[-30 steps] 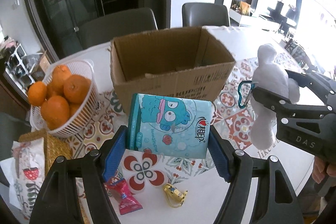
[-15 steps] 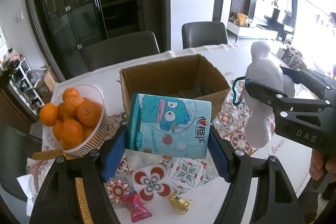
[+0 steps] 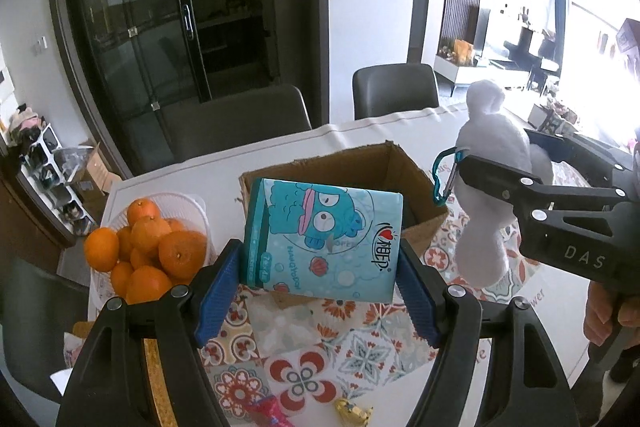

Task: Organize soft objects
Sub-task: 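Lift and carry the bunny and tissue packet over the box with both tools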

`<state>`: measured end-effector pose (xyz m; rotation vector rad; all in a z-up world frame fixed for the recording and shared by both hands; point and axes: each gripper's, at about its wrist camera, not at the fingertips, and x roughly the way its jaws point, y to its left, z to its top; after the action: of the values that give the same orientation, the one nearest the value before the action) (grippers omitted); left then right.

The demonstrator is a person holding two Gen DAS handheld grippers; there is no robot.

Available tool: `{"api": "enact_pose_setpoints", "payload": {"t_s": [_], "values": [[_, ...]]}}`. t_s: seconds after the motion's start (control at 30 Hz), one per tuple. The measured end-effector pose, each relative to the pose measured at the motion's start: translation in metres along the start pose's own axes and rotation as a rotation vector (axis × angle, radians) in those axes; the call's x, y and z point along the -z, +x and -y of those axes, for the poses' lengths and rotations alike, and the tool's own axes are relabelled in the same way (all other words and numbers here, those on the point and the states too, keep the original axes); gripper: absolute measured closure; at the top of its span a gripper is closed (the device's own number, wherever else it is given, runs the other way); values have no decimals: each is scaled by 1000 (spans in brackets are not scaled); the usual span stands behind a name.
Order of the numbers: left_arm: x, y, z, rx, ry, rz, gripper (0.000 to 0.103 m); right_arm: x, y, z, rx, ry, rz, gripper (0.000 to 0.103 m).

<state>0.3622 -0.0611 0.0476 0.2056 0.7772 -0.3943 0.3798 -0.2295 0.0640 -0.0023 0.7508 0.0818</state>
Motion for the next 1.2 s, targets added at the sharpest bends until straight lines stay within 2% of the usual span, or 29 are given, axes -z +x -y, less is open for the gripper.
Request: {"api": "enact_pose_setpoints", "payload": {"t_s": [0.37, 0.6, 0.87, 1.2], "values": [[-22, 34, -12, 5, 1, -3, 29, -23, 36, 3, -41, 16, 22, 33], [-23, 68, -14, 5, 24, -27, 29, -21, 74, 10, -69, 30, -15, 33], [-23, 107, -23, 21, 6, -58, 29, -22, 114, 16, -87, 43, -66, 33], [-23, 146, -26, 46, 26, -92, 29, -16, 160, 24, -114, 42, -162, 33]]}}
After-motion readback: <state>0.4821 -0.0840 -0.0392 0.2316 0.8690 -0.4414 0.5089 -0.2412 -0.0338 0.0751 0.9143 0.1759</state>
